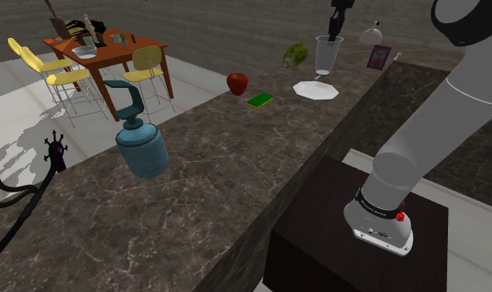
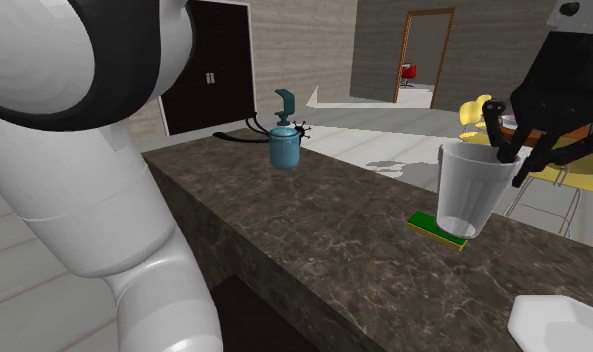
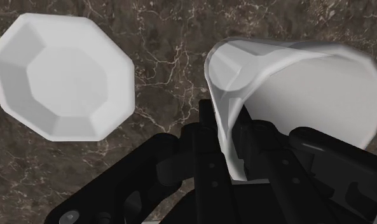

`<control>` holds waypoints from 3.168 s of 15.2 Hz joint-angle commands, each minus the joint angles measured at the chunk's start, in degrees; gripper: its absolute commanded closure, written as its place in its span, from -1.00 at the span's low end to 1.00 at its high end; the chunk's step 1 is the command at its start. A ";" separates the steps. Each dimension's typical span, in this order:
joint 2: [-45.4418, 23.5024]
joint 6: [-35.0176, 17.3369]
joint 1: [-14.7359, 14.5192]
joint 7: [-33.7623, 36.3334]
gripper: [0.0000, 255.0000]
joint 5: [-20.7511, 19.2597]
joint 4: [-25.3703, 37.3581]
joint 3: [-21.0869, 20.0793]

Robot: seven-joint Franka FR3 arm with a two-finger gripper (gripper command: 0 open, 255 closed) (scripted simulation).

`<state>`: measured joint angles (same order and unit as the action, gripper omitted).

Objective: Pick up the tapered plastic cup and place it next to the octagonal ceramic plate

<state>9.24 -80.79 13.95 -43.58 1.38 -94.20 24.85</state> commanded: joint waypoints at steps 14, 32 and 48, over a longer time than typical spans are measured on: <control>2.51 -11.78 0.37 -0.44 1.00 -1.09 -14.08 0.01; 1.71 -25.59 0.68 -1.58 1.00 -0.94 -27.19 0.67; 1.32 -27.22 0.69 -1.82 -1.00 -0.80 -28.47 0.79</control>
<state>10.56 -108.01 14.65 -45.40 0.58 -122.67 25.65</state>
